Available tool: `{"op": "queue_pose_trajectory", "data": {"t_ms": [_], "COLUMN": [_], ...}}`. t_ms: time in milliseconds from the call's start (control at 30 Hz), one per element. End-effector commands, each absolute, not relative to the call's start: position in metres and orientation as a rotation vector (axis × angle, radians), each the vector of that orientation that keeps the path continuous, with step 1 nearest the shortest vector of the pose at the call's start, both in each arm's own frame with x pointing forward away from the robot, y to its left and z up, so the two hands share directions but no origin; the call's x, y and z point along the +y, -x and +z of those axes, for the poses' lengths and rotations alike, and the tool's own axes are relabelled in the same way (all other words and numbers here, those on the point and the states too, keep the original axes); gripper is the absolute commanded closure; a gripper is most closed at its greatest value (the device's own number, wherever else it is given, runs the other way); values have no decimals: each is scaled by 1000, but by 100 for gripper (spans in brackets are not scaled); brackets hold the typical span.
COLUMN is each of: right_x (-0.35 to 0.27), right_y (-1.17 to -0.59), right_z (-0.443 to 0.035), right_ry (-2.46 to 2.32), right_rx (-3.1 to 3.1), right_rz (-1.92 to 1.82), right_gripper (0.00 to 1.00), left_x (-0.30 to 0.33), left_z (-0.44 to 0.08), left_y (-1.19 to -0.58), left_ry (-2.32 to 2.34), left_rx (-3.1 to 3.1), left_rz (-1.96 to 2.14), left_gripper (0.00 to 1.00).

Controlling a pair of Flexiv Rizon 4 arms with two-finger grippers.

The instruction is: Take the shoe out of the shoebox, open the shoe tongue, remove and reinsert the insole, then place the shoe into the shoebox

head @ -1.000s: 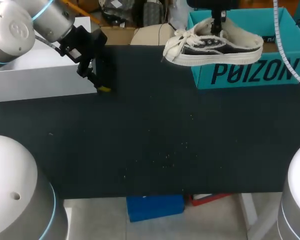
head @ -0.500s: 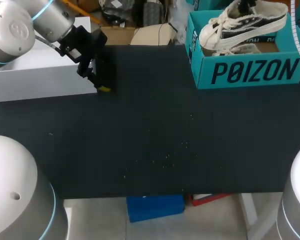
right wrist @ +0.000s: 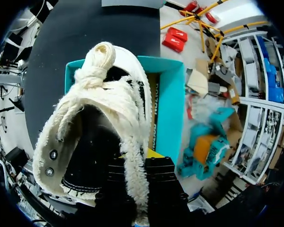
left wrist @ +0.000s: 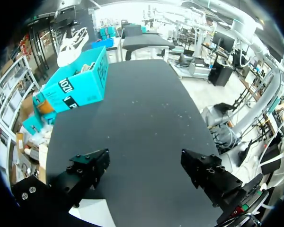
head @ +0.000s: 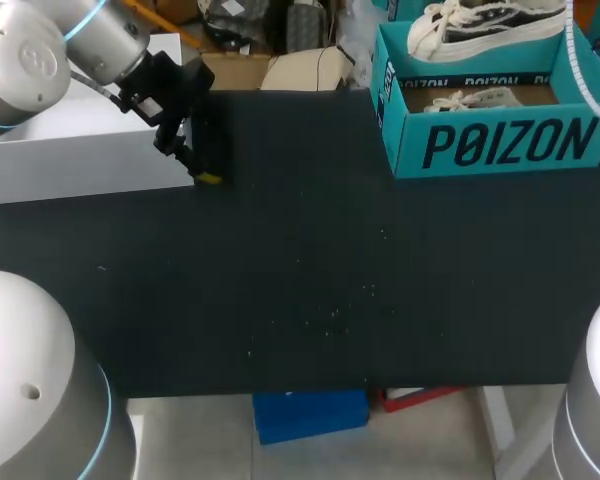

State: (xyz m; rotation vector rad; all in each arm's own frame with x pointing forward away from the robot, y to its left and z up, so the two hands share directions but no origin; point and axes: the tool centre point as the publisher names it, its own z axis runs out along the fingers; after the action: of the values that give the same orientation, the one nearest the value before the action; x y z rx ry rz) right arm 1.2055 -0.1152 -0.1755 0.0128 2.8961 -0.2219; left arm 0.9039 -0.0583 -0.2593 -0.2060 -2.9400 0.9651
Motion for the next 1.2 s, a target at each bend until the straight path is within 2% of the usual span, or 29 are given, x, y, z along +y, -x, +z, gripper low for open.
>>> {"op": "queue_pose_trajectory", "data": {"t_ms": [33, 633, 1200], "right_x": [-121, -139, -155], "right_y": [-1280, -1311, -1323], "right_z": [-186, -261, -312], "right_ry": [-57, -162, -173], "right_rx": [2967, 3005, 2970], "right_rz": [-196, -83, 5], "right_gripper": [100, 100, 100], "left_x": [-58, -58, -58], "left_z": [-260, -260, -260], "left_y": [-904, -904, -904], "left_ry": [205, 205, 205], "left_rx": [-2942, -2942, -2942], "left_rz": [961, 961, 961], "left_gripper": [0, 0, 0]}}
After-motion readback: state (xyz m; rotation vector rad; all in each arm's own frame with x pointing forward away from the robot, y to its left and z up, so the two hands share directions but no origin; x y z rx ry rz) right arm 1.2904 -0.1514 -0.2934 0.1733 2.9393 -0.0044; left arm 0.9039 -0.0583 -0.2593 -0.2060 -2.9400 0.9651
